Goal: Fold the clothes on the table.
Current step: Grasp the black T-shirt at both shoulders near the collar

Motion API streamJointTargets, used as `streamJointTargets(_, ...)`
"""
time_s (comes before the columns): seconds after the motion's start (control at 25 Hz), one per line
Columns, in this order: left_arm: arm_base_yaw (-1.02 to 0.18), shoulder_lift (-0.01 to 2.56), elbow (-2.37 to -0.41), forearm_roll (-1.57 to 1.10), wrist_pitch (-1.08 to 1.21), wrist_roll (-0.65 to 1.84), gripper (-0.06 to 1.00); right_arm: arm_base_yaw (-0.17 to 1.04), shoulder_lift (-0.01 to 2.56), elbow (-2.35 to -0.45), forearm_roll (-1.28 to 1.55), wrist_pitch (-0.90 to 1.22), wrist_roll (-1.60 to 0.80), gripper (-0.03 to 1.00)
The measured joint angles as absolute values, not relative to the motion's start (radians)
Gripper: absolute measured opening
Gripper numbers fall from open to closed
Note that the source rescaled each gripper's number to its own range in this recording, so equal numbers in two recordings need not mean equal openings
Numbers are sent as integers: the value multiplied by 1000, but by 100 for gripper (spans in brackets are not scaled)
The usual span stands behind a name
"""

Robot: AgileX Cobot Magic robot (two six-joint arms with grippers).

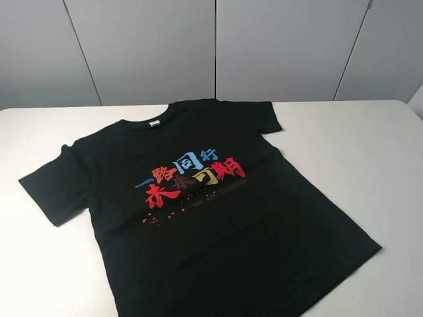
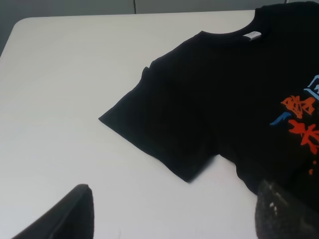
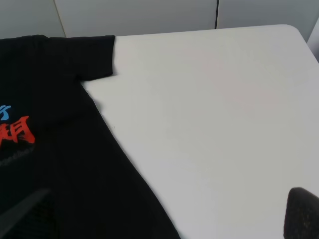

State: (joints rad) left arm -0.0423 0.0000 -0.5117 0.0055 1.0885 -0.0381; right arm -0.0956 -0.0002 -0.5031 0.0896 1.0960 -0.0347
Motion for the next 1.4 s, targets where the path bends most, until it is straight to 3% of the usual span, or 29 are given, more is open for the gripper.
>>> streamJointTargets(1.4,-42,0,-512,7,1088,25,86,-96,0,-503,88,1096,-35,98)
